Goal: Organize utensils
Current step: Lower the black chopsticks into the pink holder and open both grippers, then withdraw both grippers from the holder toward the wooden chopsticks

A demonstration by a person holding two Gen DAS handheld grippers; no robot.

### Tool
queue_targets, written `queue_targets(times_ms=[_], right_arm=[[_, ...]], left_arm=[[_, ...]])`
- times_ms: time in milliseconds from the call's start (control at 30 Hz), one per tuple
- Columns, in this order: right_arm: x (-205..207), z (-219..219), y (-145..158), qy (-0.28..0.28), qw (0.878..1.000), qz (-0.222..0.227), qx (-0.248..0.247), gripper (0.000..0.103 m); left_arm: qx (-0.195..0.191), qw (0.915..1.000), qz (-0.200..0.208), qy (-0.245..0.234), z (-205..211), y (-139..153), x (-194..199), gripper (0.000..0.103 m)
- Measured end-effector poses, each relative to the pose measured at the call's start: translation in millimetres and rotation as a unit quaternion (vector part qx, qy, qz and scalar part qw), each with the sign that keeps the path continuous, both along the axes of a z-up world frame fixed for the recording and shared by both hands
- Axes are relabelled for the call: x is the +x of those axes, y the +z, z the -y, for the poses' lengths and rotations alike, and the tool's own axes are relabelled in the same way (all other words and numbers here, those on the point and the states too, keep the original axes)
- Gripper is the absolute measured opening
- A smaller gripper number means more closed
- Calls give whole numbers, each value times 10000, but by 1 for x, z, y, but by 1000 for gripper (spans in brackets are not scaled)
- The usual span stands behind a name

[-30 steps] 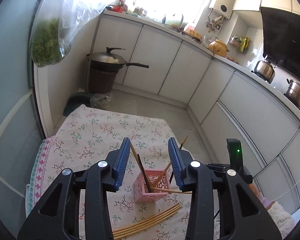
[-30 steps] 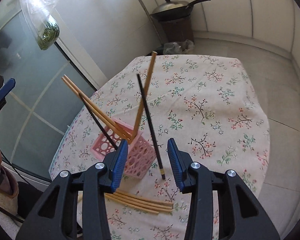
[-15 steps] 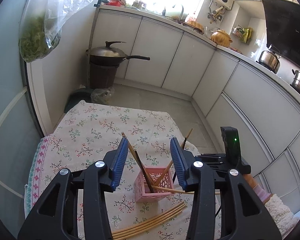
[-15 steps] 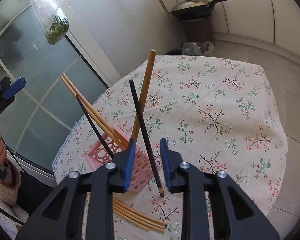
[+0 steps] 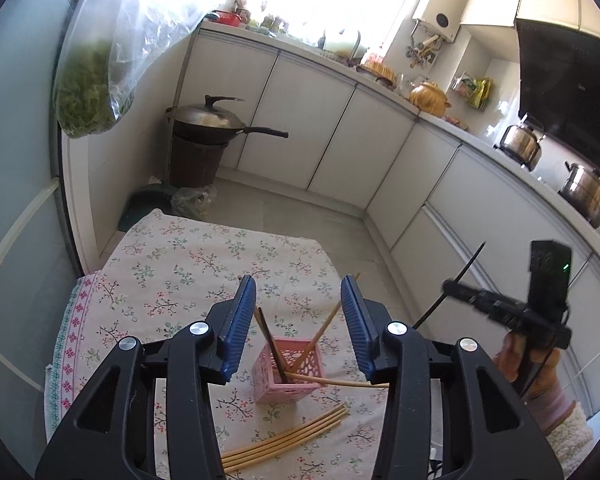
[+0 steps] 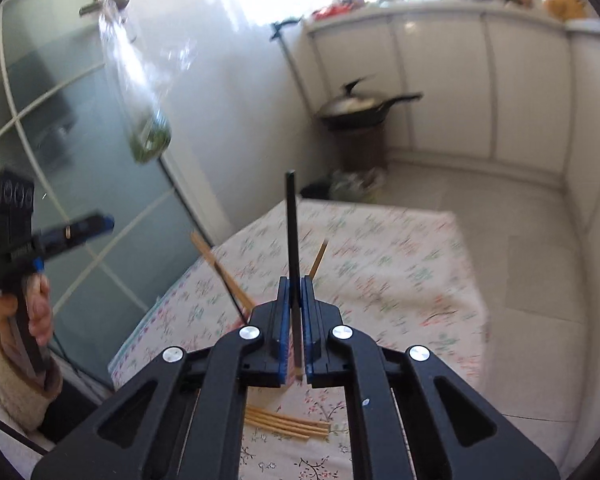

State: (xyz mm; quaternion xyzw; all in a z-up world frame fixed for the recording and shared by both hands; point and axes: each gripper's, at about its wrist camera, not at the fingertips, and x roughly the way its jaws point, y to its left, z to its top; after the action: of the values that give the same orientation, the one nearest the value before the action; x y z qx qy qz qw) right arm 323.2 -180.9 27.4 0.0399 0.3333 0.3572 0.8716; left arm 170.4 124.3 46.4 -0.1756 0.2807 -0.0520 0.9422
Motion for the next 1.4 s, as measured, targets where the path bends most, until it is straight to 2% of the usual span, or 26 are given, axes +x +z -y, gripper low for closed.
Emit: queue_targets(times_ms=[167, 300, 400, 567, 667, 767, 867, 900, 1033, 1100, 1233, 1300, 1400], right_arm=[[-35, -19, 63, -690, 9974, 193, 37, 5], [-55, -50, 73, -1132, 9932, 44, 269, 6], [-60, -75, 55, -1635, 9860, -148, 278, 6], [-46, -106, -5, -2254, 9725, -491, 330, 6], [-40, -108, -40, -2626, 9620, -648, 365, 6], [-30, -105, -71, -2777, 9550, -839, 614, 7], [-36, -99, -69, -2864, 9526, -695, 751, 17], [-42, -98, -59, -2838, 9547, -521, 721, 23], [-73, -99, -15, -2747, 9605, 162, 424, 26], [-89, -100, 3, -2733, 9606, 414, 276, 32], [-113, -95, 16, -2854, 9569, 524, 147, 36], [-123, -88, 18, -2949, 9540, 521, 140, 45], [-141, -73, 18, -3216, 9450, 585, 103, 57]], left_arm=[[-345, 9993, 114, -49, -13, 13, -15, 44], [-510, 9981, 333, -6, -25, 27, -29, 45], [-624, 9970, 450, 32, -38, 34, -36, 45], [-833, 9956, 409, 125, -59, 32, -37, 46], [-893, 9953, 331, 191, -68, 28, -34, 46], [-866, 9958, 193, 209, -71, 21, -28, 47], [-607, 9980, 65, 149, -61, 17, -23, 48], [-483, 9987, 71, 139, -55, 17, -23, 48], [97, 9997, 200, 44, -21, 21, -28, 48], [348, 9991, 251, -10, -6, 20, -29, 49], [814, 9961, 340, -19, 22, 20, -36, 53], [1018, 9939, 425, 29, 32, 22, -42, 62], [1206, 9912, 552, 43, 43, 24, -51, 69]])
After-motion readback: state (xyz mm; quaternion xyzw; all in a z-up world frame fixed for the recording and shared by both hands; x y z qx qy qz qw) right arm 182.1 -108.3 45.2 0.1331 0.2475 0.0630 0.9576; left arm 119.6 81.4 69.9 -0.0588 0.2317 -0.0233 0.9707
